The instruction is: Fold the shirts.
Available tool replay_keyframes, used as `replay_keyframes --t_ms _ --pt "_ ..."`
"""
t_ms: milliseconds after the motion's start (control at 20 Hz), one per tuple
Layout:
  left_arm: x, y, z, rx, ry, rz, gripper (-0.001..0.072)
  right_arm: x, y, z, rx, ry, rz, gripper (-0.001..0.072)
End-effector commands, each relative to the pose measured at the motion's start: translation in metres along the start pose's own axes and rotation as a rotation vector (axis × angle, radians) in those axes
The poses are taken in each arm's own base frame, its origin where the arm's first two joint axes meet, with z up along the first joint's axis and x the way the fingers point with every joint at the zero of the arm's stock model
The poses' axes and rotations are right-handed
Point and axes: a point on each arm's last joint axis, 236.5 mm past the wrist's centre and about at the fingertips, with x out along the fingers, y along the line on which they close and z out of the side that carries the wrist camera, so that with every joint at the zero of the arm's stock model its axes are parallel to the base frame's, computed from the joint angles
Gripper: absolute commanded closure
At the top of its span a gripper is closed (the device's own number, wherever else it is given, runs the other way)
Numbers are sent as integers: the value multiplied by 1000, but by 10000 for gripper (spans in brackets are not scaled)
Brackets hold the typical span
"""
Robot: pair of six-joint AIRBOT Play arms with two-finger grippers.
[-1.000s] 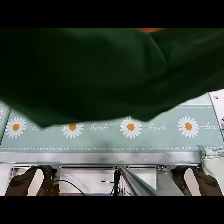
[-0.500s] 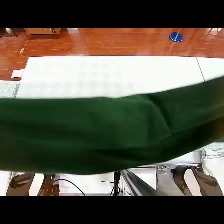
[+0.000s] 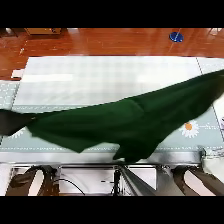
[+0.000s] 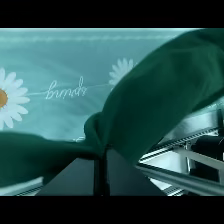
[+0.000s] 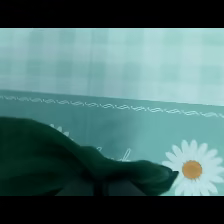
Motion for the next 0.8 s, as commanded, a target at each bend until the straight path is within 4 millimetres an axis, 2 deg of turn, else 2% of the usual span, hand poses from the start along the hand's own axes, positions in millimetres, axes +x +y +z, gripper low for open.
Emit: replay_keyframes --t_ms 0,100,150,250,350,450,600,750 --pt "71 57 16 -105 25 -38 684 116 -4 41 -36 76 19 670" --pt "97 85 31 -124 64 -35 684 167 0 78 -43 -14 25 669" --pt "111 99 34 -143 92 -34 684 185 1 96 -41 -70 25 669" --pt "142 127 34 -182 162 -37 684 208 3 129 -28 -190 26 669" --pt "169 152 26 -227 231 -42 684 224 3 147 -19 -254 29 669" --pt "193 175 19 -277 277 -36 684 243 1 148 4 -251 40 669" --pt "221 203 14 -348 293 -8 684 274 -6 130 17 -165 41 669" --pt "239 213 21 -422 253 -23 684 296 -10 110 27 -77 44 669"
